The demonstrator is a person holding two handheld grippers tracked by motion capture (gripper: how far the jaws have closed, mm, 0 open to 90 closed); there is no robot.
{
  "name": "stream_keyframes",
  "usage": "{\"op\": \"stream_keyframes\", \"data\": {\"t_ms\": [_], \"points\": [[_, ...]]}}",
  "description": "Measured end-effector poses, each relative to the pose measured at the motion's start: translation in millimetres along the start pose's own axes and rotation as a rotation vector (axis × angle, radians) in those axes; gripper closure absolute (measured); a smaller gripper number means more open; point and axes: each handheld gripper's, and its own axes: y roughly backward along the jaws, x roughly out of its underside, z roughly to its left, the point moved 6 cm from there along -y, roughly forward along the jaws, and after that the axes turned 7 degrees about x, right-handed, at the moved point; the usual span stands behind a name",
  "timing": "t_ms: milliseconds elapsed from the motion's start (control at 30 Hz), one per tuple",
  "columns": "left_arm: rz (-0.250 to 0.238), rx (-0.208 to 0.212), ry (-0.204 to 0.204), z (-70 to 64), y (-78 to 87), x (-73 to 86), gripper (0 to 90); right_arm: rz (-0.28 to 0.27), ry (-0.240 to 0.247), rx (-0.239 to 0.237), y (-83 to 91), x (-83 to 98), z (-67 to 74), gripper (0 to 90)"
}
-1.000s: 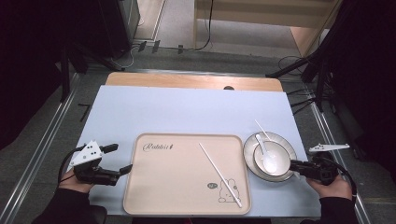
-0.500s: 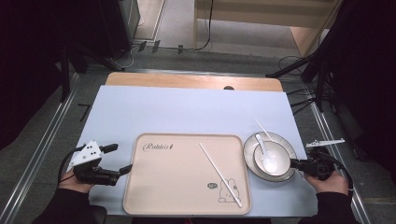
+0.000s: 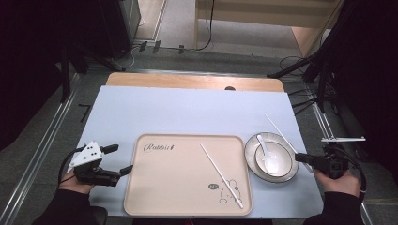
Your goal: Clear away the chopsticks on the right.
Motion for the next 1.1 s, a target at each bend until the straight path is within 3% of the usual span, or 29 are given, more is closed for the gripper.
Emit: {"op": "stream_keyframes", "data": {"t_ms": [233, 500, 700, 1100], "points": [[0.001, -0.003, 0.0, 0.2, -0.2, 0.0, 9.3, -0.053, -0.02, -0.007, 19.3, -10.9, 11.7, 84.9], [-0.001, -0.004, 0.001, 0.1, 0.4, -0.1, 9.2, -0.07, 0.012, -0.028, 26.9, -15.7, 52.8, 84.8], [-0.001, -0.005, 0.0, 0.2, 0.9, -0.2, 9.2, -0.089, 0.051, -0.06, 22.9, -11.6, 82.9, 84.8], [-0.005, -0.008, 0.001, 0.4, 1.2, -0.5, 9.2, -0.056, 0.133, -0.115, 4.6, 8.1, 144.4, 84.8]]}}
